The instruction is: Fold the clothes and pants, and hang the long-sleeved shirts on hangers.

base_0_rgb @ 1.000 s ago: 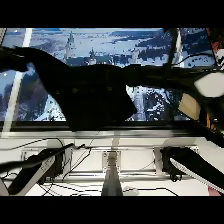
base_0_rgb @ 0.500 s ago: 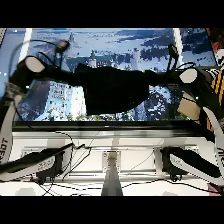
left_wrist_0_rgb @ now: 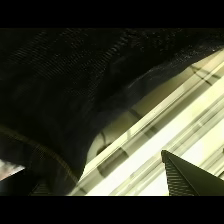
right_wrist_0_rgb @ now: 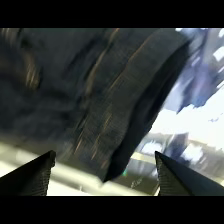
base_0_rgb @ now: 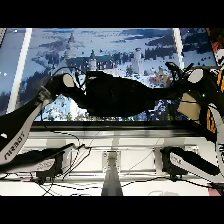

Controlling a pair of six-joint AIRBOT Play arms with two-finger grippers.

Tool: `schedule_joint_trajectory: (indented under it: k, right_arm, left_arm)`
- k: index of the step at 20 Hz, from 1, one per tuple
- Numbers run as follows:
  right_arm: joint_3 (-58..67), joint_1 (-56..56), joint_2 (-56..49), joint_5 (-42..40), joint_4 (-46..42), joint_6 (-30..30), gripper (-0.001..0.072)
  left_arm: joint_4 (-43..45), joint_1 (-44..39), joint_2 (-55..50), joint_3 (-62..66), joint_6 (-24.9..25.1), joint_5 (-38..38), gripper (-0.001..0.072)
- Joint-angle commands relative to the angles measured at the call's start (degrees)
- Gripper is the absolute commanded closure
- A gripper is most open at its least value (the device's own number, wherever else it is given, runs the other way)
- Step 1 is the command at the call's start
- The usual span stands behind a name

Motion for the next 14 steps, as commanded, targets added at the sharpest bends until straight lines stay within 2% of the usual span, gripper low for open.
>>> schedule_joint_trajectory:
  k: [1,3,5,8,10,14]
  right_arm:
    - [0.13,-0.46,-0.52,-8.98,-2.71,6.36,0.0014]
    - [1.11,-2.05,-3.67,-8.04,-1.40,8.35,0.0015]
    - [2.95,-4.87,-7.93,-4.72,1.38,7.06,0.0020]
    - [4.42,-9.70,-12.33,1.29,9.88,-0.68,0.0021]
    - [4.39,-10.34,-14.62,4.70,11.32,-5.99,0.0018]
    - [4.42,-10.23,-19.37,-1.18,14.21,-6.73,0.0018]
  left_arm:
    - [-1.07,-1.79,-1.66,-0.61,-0.61,1.88,0.0010]
    - [-0.87,-1.77,-1.66,-0.59,-0.61,1.90,0.0010]
    - [-0.83,-1.75,-1.66,-0.59,-0.59,1.66,0.0011]
    - [-0.83,-1.53,-1.66,-0.59,-0.59,1.25,0.0011]
    - [-0.85,-0.98,-1.68,-0.59,-0.61,1.27,0.0012]
    - [-0.83,-0.35,-1.73,-0.59,-0.59,1.33,0.0012]
